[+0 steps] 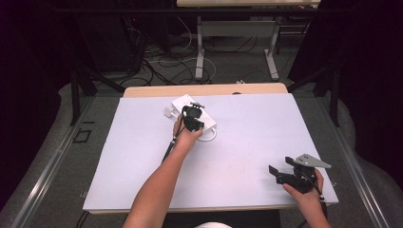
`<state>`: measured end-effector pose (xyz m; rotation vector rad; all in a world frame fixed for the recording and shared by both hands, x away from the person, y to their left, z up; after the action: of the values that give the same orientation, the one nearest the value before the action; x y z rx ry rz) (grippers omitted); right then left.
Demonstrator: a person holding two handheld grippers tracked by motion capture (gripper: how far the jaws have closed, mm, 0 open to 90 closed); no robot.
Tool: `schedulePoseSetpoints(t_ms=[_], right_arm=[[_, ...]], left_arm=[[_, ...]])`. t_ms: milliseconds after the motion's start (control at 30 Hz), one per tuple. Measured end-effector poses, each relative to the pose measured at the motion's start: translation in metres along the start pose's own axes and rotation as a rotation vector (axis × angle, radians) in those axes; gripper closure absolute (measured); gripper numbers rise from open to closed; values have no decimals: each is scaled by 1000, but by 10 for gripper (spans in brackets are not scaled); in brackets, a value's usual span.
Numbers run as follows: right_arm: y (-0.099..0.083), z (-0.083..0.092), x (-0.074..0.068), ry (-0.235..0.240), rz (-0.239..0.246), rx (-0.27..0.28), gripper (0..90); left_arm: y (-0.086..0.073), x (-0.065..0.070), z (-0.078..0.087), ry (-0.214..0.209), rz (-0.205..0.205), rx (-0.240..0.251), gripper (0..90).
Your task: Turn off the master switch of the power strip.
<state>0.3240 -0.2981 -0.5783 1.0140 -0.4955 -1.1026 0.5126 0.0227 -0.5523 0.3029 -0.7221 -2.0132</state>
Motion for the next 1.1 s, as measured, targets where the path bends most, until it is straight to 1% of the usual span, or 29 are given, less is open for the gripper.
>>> schedulePoseSetpoints(t_ms=[33,67,200,233,400,533,667,767,800,867,900,967,1000,1033,1100], right_arm=[[0,0,0,7,1,-6,190],[0,1,0,3,7,-14,190],[0,0,-1,10,6,-3,190],[0,1,0,11,16,-5,190],[1,0,1,6,12,-1,190],[0,1,0,13,15,-4,190],[1,0,0,9,0,1,190],[2,-1,-1,5,6,7,190],[1,-1,-1,13,8,-5,190],[1,0,-2,9,13,-4,190],[1,-1,-2,5,11,10,190],[1,0,-1,9,9,-1,190],[1,0,0,9,5,4,190],[1,1,0,11,15,3,190],[1,0,0,8,8,4,190]], left_arm=[[0,0,0,0,6,-3,900],[0,0,1,1,6,-5,900],[0,-2,1,9,9,-5,900],[0,-2,1,8,10,-4,900],[0,-2,3,8,13,1,900],[0,-4,4,14,19,1,874],[1,-5,7,14,24,9,848],[1,-7,10,15,25,13,829],[1,-8,10,13,27,18,819],[1,-9,12,12,38,25,804],[2,-9,13,11,40,29,795],[3,-10,15,6,47,45,771],[3,-11,15,6,50,45,762],[3,-11,16,6,52,49,749],[3,-12,17,0,57,58,724]])
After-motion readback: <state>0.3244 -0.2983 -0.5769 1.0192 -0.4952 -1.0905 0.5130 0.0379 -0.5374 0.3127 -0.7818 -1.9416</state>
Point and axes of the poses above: each handheld gripper's, and its own axes: z roughly backward along the jaws, y roughly out of its top, x roughly to its right, the point moved 4 cm from there along -z, roughly forward along the jaws, and after that the axes turned 2 degrees about -z, right-handed, at the moved point
